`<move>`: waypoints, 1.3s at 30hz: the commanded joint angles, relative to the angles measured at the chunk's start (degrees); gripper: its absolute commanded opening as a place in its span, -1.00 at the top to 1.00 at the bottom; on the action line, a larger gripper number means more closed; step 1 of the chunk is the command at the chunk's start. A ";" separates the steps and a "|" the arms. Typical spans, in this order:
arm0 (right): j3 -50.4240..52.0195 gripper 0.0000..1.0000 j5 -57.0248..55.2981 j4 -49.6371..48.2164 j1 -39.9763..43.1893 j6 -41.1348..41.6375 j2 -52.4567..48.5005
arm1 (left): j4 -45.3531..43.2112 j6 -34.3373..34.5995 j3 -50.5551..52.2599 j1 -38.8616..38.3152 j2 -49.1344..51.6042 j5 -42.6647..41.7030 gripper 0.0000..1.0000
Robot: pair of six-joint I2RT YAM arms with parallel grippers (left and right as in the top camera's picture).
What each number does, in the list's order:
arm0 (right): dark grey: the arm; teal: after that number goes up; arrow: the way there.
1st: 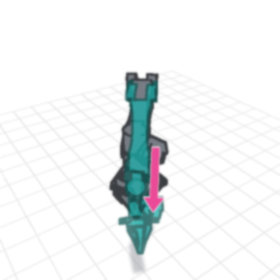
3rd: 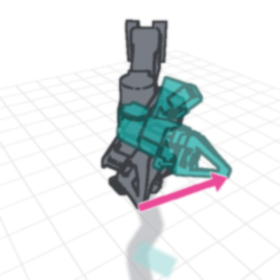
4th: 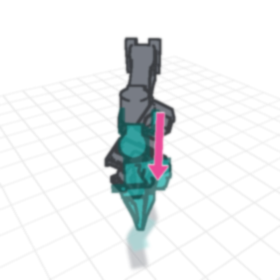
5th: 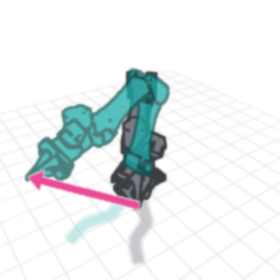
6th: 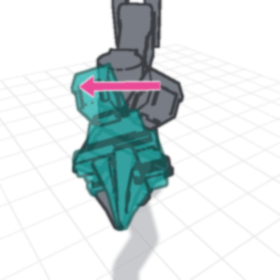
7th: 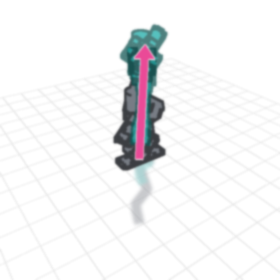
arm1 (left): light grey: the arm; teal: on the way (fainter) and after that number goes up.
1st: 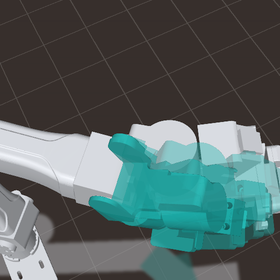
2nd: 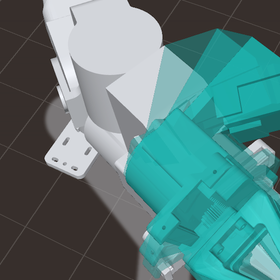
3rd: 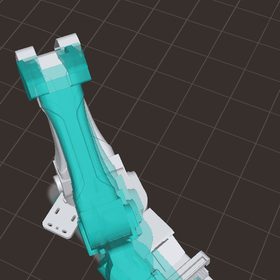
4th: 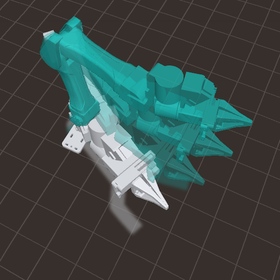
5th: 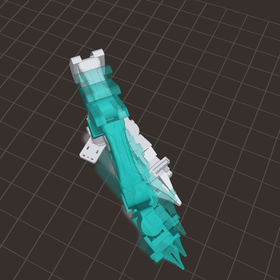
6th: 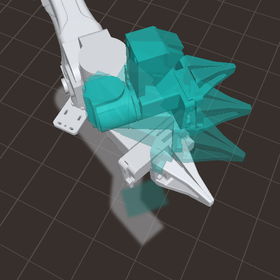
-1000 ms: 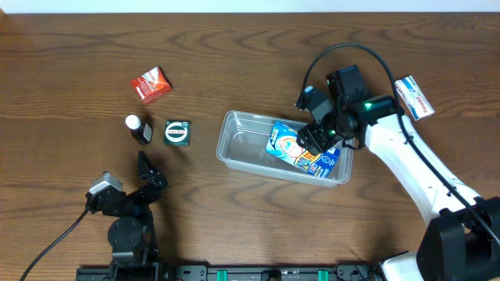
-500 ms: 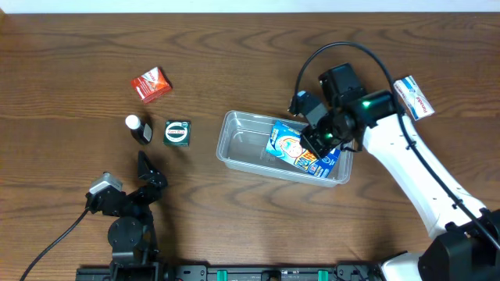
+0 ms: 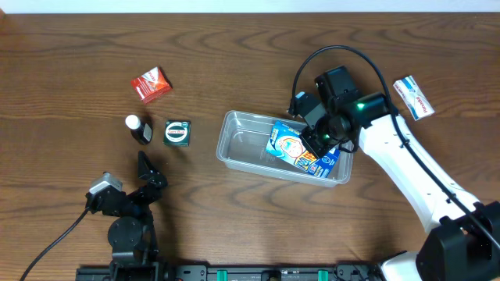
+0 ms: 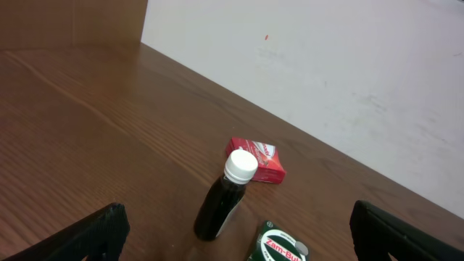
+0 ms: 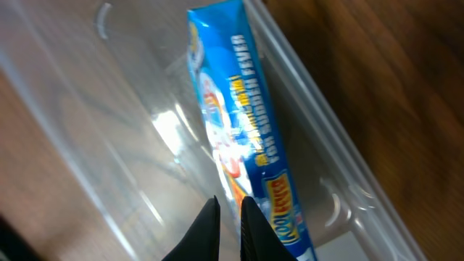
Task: Pack container
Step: 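Push the blue box flat into the container with the right gripper, then press the blue box down into the container's right end, then withdraw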
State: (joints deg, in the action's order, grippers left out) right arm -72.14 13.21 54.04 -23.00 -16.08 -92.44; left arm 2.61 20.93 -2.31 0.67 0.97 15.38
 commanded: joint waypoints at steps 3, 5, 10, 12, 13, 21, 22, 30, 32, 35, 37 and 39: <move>0.68 0.80 -4.02 -0.90 -0.52 1.09 -1.29 | 0.92 -0.52 1.70 0.28 0.00 0.17 -0.96; 0.68 0.80 -4.00 -1.01 -0.52 1.09 -1.90 | 0.92 -0.52 1.70 0.28 0.00 0.17 -0.96; 0.68 0.81 -4.00 -0.98 -0.31 1.09 -4.28 | 0.92 -0.52 1.70 0.28 0.00 0.17 -0.96; 0.68 0.83 -4.07 -1.07 -0.20 1.07 -5.27 | 0.92 -0.52 1.70 0.28 0.00 0.17 -0.96; 0.68 0.83 -4.26 -1.16 -0.20 1.09 -5.75 | 0.92 -0.52 1.70 0.28 0.00 0.17 -0.96; 0.57 0.86 -5.77 -2.67 -0.20 1.05 -6.56 | 0.92 -0.52 1.70 0.28 0.00 0.15 -0.96; 0.57 0.86 -5.97 -2.84 -0.20 1.05 -6.56 | 0.92 -0.52 1.70 0.28 0.00 0.17 -0.96; -0.02 0.83 -6.12 -4.15 -1.86 0.61 -6.56 | 0.92 -0.52 1.70 0.28 0.00 0.17 -0.96; -0.55 0.83 -6.05 -4.33 -3.04 0.85 -6.56 | 0.92 -0.52 1.70 0.28 0.00 0.15 -0.96; -1.03 0.86 -5.79 -6.43 -5.99 5.95 -6.56 | 0.92 -0.52 1.70 0.28 0.00 0.17 -0.96; -1.03 0.79 -5.68 -8.81 -8.22 11.58 -6.56 | 0.92 -0.52 1.70 0.28 0.00 0.15 -0.96; -1.03 0.73 -6.43 -11.43 -10.67 18.16 -6.58 | 0.92 -0.52 1.70 0.28 0.00 0.17 -0.96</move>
State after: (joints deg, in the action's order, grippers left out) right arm -71.88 7.05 43.92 -30.92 -7.90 -98.94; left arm 2.61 20.93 -2.31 0.67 0.97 15.38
